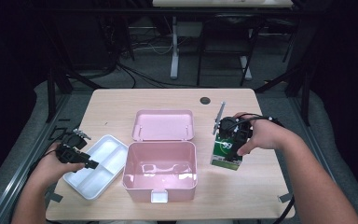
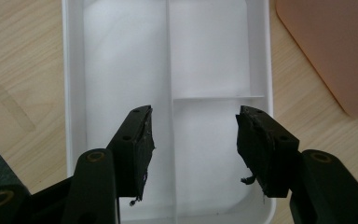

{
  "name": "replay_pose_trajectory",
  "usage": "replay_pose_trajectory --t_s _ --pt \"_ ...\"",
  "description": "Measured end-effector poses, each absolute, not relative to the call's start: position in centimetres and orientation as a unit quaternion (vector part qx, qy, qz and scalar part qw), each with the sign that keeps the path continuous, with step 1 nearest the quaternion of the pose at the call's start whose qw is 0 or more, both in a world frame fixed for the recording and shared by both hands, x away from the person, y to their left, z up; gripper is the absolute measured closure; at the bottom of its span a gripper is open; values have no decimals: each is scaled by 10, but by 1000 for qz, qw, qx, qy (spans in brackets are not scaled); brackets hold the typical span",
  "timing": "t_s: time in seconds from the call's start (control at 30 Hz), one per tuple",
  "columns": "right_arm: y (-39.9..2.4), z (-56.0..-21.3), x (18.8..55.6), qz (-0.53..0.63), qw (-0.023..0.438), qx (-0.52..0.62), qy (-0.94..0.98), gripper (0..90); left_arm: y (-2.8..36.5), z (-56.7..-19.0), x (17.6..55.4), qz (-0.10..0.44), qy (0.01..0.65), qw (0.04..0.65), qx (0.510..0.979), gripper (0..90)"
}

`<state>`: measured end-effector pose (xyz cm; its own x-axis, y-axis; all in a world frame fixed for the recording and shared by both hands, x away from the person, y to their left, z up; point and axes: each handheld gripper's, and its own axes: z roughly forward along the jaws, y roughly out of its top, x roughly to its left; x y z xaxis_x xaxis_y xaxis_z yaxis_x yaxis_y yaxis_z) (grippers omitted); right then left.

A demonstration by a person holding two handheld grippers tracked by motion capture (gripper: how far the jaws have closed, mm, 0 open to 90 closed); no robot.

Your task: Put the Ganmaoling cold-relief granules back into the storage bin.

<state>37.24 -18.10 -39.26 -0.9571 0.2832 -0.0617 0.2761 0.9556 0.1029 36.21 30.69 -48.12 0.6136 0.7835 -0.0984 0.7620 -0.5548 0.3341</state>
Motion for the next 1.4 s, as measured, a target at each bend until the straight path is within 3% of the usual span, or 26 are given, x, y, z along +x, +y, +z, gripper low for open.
replay_pose_trajectory --t_s 0.77,1.4 --pt "-144 -355 358 50 44 95 993 172 308 -482 361 32 441 176 880 458" --pt "-92 -345 335 56 43 44 997 170 309 -481 360 33 440 177 880 458"
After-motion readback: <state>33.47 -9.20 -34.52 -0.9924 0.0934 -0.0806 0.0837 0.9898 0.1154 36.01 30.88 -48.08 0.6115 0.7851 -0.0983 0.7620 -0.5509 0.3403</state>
